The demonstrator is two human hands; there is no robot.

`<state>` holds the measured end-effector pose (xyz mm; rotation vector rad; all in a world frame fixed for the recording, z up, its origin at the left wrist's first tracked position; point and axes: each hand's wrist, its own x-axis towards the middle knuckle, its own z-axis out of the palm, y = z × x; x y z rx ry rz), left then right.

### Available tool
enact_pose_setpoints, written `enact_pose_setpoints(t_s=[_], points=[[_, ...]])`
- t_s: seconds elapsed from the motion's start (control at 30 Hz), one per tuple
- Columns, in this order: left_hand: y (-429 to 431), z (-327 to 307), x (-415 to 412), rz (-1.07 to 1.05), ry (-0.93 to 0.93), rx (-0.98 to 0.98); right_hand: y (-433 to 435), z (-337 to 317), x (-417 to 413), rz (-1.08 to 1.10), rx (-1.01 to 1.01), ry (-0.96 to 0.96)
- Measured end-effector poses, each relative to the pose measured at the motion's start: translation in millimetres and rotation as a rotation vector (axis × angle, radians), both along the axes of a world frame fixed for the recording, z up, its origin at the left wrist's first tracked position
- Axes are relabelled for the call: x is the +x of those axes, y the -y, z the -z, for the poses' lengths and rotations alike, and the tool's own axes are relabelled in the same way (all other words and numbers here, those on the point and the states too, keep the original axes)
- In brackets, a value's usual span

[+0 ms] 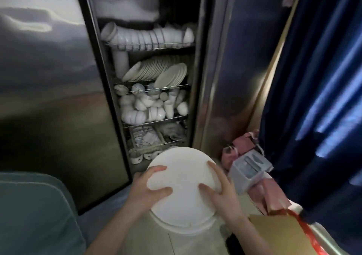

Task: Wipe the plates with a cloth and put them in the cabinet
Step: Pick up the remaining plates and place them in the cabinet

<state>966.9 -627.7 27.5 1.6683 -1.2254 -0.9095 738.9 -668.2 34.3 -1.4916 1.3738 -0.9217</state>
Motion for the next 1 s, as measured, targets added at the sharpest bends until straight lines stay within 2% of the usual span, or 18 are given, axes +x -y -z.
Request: enact_pose_setpoints(t_s=[0.23,0.33,0.57,0.73,1.0], points=[[114,19,51,-0.15,-0.016,0.019,153,19,59,-0.131,0.011,0.014],[178,13,68,-0.194,0.0,0.022,223,14,78,-0.163,-0.015,0.006],[304,-6,101,-0.267,-0.119,-0.051,360,-15,120,-0.236,0.0,-0.004],[394,-5,143,-0.287,-0.195,-0.096,453,-23,164,-0.222,-0.047,-0.05],[551,-1,225,-0.369,-0.176,-0.122,605,-34,254,-0.222,-0.096,-0.164]])
